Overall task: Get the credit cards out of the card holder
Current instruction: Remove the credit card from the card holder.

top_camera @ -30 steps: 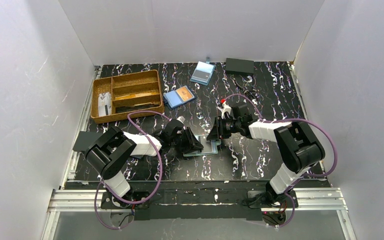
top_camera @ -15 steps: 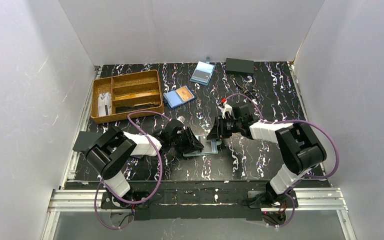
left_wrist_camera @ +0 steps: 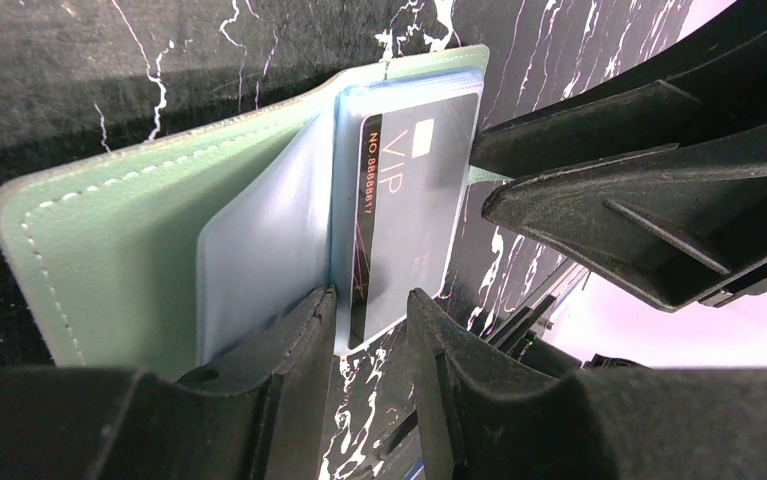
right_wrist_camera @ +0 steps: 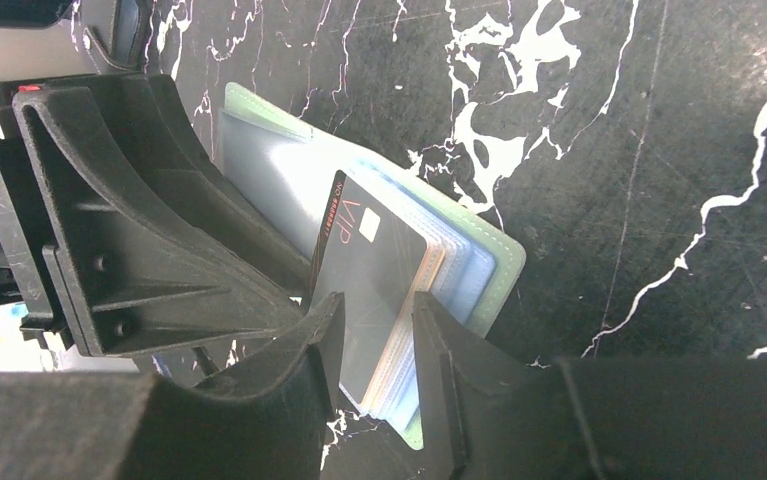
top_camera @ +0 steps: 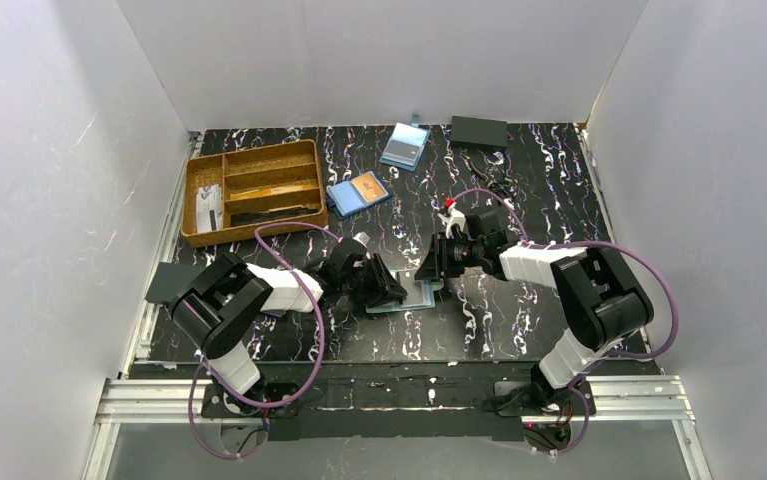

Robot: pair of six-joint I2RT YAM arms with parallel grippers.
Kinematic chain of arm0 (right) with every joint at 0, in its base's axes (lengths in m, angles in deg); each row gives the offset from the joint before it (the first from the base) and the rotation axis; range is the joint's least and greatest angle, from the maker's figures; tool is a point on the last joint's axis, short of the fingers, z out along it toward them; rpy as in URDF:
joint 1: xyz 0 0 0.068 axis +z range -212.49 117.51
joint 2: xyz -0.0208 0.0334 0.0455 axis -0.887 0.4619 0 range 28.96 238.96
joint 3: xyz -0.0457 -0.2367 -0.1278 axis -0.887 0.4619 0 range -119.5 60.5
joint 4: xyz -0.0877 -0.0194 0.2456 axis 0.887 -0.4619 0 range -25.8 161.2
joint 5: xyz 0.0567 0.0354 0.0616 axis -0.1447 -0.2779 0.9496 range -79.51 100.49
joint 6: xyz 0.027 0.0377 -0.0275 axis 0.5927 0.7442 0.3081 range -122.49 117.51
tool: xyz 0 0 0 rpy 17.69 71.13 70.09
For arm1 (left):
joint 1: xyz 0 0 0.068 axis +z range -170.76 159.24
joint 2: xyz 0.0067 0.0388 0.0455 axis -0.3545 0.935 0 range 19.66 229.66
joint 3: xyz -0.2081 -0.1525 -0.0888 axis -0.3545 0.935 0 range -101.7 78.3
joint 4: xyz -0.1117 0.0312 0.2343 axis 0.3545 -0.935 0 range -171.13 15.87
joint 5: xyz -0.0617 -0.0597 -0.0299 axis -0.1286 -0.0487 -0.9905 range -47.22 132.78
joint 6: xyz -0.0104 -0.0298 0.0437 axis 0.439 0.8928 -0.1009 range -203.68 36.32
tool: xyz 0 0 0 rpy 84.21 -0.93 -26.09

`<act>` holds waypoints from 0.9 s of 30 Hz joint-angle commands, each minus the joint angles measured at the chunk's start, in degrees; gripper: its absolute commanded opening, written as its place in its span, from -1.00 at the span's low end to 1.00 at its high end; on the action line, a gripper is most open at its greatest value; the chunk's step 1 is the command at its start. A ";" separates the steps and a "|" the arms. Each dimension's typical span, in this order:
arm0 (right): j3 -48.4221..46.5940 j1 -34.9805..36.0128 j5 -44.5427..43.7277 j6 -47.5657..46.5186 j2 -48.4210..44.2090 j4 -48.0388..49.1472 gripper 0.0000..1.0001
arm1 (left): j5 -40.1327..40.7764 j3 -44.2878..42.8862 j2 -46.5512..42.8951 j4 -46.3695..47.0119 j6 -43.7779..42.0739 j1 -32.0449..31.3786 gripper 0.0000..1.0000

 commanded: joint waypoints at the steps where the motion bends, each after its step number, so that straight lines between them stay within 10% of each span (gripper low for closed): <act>1: 0.83 -0.23 1.19 0.56 -0.97 2.16 -0.22 | 2.85 0.74 2.36 -3.61 -1.09 -0.36 -0.35; 27: 2.75 -1.46 3.49 1.33 -1.06 5.63 -0.25 | 3.21 0.96 3.28 -3.28 -0.28 -0.31 -0.38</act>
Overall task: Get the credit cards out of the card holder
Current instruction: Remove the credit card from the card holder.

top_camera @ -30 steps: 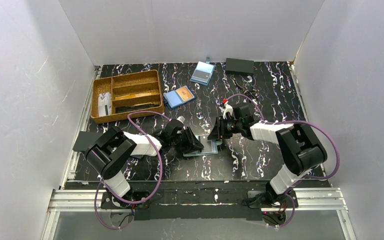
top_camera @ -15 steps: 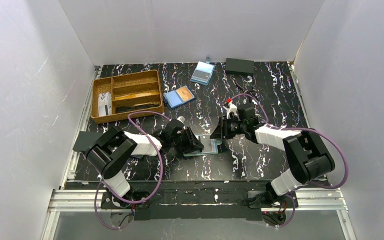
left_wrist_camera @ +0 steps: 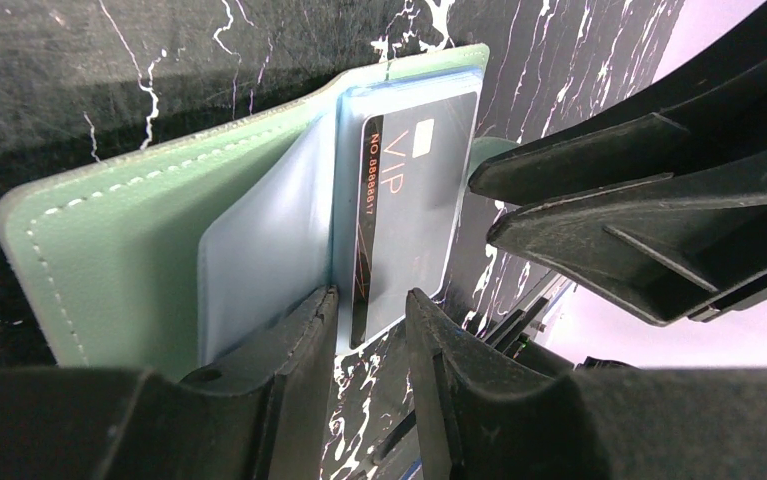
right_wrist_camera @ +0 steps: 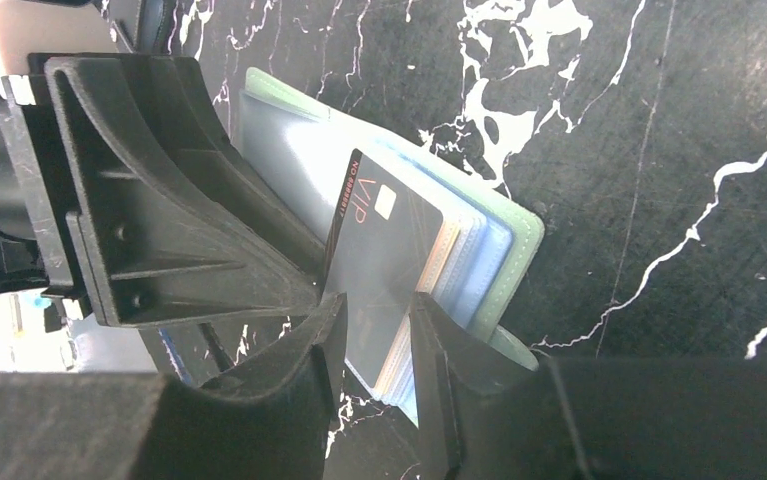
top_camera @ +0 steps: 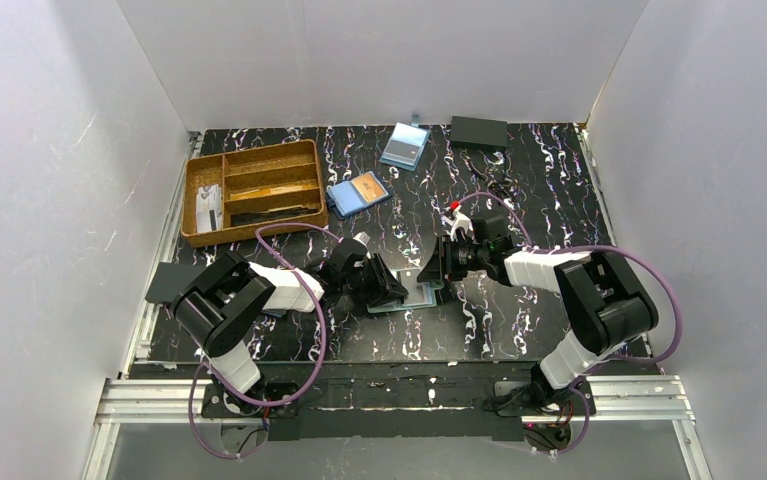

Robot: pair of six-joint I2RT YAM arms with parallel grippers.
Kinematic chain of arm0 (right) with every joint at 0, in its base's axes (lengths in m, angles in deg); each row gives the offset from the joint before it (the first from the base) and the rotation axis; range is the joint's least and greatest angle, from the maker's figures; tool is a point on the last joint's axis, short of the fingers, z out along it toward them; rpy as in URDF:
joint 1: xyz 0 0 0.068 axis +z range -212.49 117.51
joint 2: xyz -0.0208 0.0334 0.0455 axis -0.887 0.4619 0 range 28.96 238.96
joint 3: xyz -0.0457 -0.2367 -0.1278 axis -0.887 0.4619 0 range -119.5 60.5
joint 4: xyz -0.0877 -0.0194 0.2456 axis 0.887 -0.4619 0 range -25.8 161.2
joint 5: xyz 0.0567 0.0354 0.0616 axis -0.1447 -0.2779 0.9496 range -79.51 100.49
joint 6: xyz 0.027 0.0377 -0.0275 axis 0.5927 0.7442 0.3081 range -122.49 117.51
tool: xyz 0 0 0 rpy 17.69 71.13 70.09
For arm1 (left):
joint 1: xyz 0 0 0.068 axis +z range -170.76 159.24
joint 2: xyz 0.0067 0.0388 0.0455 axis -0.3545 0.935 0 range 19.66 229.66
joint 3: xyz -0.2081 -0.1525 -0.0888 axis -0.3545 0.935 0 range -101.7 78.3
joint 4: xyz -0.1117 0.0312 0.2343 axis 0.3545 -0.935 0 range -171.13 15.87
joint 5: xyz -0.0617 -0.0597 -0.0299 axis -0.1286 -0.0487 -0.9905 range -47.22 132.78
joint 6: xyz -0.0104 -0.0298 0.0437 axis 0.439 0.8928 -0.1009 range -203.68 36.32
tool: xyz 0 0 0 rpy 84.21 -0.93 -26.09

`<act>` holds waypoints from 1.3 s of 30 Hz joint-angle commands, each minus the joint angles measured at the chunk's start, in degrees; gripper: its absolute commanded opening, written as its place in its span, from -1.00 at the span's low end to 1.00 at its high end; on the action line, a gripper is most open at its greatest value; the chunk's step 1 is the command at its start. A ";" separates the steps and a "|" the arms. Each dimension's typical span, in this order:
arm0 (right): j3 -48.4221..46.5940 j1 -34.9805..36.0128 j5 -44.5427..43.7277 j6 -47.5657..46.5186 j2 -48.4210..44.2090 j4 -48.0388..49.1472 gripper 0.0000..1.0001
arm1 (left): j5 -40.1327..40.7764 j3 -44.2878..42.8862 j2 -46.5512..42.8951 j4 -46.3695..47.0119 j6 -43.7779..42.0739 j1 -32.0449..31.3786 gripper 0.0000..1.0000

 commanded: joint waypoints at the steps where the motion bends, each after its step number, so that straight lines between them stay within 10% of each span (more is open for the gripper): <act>1: -0.65 -0.01 0.71 0.25 0.99 2.07 -0.25 | 3.38 0.95 2.48 -4.73 -1.14 -0.30 -0.38; 39: -2.68 -0.15 2.96 0.66 7.54 1.18 -0.41 | 2.00 1.14 3.90 -2.81 -0.39 -0.34 -0.34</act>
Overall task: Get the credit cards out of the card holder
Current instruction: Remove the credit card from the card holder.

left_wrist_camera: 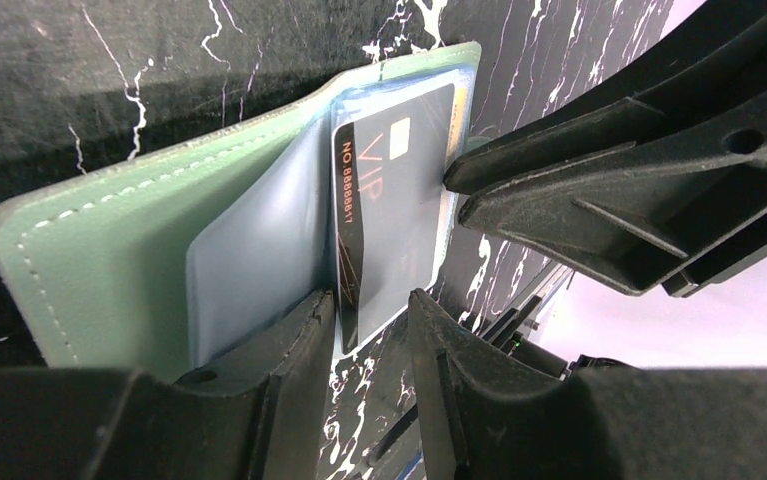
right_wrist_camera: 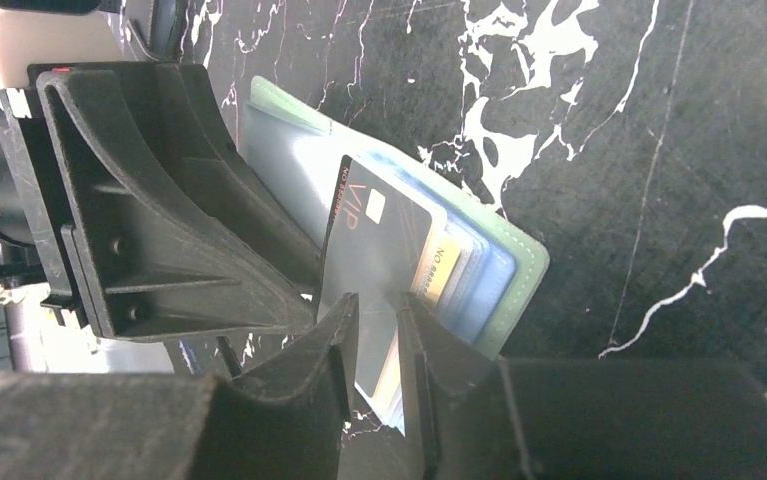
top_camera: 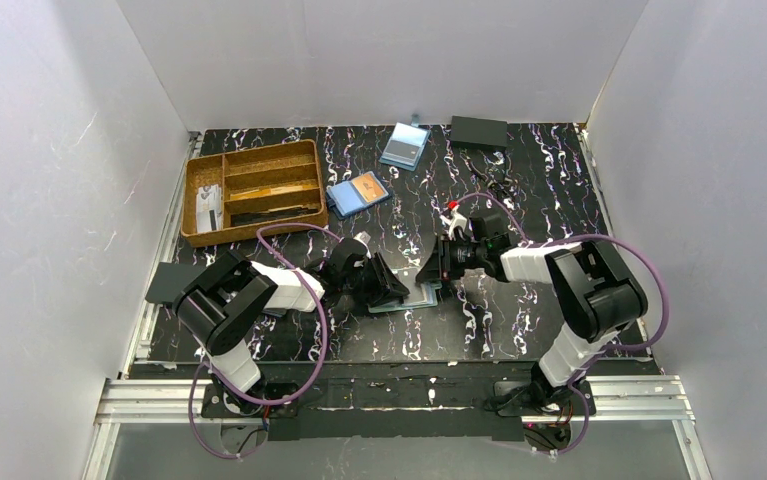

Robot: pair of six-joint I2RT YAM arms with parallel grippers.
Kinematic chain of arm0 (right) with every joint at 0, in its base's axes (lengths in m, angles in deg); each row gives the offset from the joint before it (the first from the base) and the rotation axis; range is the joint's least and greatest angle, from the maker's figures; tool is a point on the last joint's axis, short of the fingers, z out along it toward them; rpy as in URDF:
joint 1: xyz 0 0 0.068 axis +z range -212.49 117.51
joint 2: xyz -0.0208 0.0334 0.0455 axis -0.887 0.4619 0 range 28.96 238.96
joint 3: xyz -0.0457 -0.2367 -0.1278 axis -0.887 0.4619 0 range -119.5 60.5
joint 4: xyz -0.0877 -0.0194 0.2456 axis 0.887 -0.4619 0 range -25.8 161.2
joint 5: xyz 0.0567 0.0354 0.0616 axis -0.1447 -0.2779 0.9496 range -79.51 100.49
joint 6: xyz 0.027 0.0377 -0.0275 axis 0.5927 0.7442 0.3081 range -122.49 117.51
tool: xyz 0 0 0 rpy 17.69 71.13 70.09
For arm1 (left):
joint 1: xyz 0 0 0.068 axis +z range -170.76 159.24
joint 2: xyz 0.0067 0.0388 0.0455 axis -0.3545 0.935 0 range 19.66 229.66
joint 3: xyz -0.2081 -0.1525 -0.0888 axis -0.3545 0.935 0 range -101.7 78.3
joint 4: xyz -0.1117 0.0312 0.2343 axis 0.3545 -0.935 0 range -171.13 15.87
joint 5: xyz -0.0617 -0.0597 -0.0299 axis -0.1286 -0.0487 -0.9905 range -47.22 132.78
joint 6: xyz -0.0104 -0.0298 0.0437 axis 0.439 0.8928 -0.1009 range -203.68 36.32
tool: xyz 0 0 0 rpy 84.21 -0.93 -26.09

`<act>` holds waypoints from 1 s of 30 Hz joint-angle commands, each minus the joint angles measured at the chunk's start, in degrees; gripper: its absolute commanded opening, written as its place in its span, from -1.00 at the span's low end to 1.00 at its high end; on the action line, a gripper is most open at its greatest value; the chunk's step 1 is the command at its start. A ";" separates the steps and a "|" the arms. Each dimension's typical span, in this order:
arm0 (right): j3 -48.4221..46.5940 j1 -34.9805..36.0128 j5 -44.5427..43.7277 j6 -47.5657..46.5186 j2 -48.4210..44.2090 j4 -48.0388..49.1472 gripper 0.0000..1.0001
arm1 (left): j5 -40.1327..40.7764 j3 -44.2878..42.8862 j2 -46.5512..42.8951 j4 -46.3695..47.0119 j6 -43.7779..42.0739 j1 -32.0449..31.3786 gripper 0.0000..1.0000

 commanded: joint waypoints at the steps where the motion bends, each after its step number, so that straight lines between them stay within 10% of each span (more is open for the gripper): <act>1: -2.11 0.35 -1.93 -0.58 3.58 -2.52 -0.43 | 2.70 1.30 3.12 -4.00 -0.61 -0.36 -0.34; 21: -4.35 1.76 7.90 -9.43 5.79 -5.69 -0.51 | 1.60 8.03 4.02 7.40 7.96 2.59 -0.35; 30: -7.08 1.76 -0.49 -10.05 8.51 -11.92 -0.59 | 1.55 10.00 5.67 13.14 11.64 3.80 -0.36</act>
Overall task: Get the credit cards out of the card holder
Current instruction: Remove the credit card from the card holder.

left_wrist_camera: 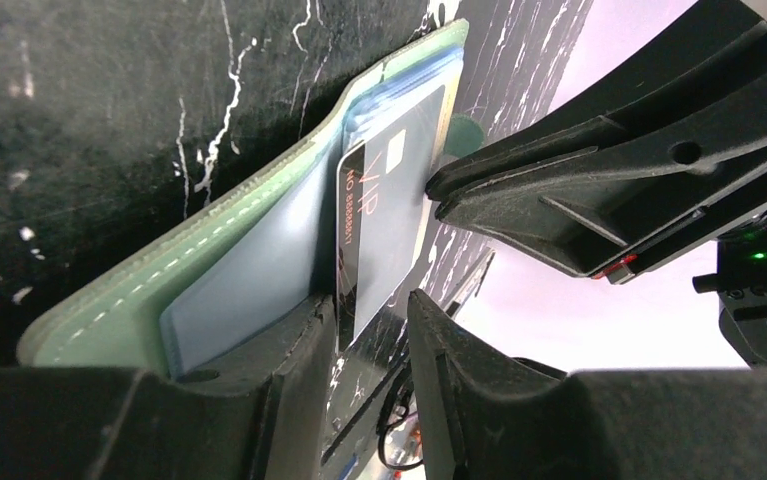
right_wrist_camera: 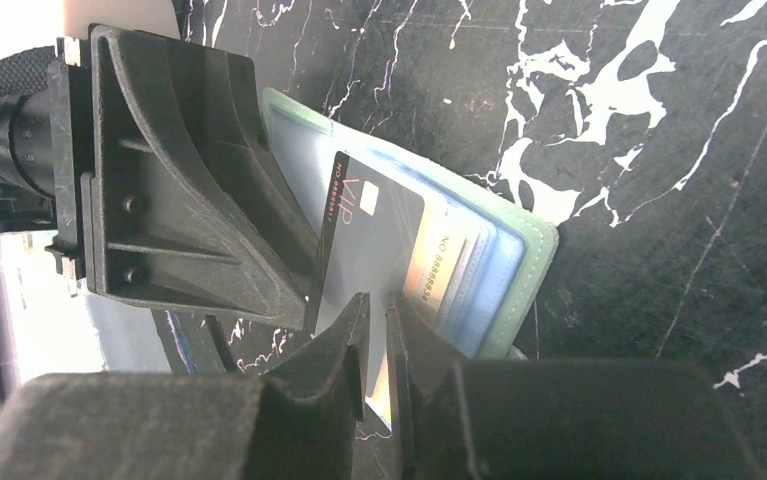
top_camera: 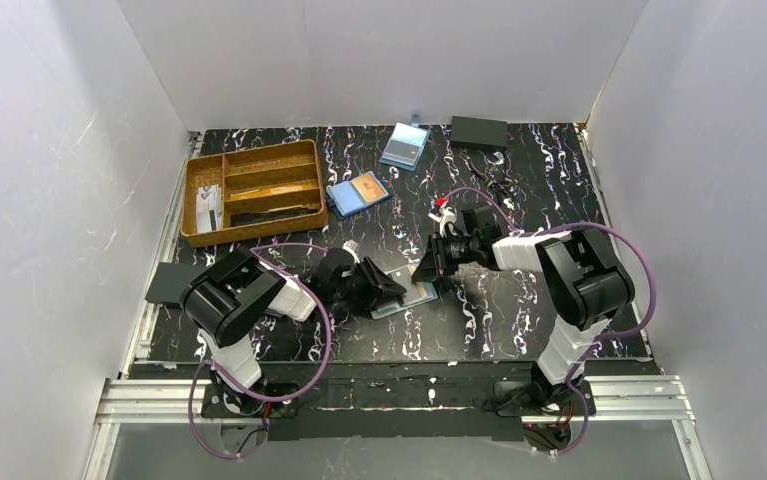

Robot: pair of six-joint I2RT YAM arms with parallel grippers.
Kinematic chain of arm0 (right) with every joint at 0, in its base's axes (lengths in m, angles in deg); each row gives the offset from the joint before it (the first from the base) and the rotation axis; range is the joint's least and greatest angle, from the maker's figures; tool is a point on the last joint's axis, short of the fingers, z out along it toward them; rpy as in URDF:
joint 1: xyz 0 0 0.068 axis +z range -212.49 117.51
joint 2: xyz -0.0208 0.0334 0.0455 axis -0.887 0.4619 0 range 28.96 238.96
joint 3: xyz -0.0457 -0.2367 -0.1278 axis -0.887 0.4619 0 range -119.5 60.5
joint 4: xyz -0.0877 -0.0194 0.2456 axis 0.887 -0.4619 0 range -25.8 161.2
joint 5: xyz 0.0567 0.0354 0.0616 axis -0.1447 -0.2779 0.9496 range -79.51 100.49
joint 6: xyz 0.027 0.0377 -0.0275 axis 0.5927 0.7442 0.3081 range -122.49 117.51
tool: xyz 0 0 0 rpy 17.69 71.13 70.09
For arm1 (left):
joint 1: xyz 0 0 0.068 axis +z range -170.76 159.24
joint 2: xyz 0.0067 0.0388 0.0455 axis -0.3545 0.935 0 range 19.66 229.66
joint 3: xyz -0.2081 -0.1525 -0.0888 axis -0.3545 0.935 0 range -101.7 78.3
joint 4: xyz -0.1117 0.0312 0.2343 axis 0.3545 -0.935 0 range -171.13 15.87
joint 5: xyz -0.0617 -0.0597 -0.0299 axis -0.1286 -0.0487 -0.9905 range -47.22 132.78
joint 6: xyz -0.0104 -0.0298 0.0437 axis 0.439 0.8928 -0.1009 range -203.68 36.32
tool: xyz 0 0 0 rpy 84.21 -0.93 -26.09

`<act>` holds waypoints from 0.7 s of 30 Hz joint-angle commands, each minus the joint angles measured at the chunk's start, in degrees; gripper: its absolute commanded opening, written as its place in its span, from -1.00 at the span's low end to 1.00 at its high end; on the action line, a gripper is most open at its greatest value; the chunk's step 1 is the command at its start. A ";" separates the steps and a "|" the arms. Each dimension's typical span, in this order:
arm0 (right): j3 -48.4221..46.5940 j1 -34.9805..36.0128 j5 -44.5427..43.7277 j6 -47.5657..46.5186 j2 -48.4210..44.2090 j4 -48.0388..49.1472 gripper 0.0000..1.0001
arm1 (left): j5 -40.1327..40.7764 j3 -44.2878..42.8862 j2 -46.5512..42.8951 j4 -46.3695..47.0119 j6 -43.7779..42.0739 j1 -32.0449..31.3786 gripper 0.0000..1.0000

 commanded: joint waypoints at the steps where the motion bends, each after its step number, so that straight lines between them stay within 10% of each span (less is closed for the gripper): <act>1: -1.54 1.09 -4.44 -1.83 3.96 -7.55 -0.59 | 4.13 2.63 3.04 -3.09 0.69 1.33 -0.36; 14: -1.19 1.34 -4.73 -1.51 4.09 -6.93 -0.58 | 4.20 5.14 4.00 0.41 1.31 2.54 -0.99; 21: -2.70 1.34 -11.18 -3.70 5.57 -10.97 -0.53 | 3.29 7.56 2.73 1.37 -0.81 3.16 -1.00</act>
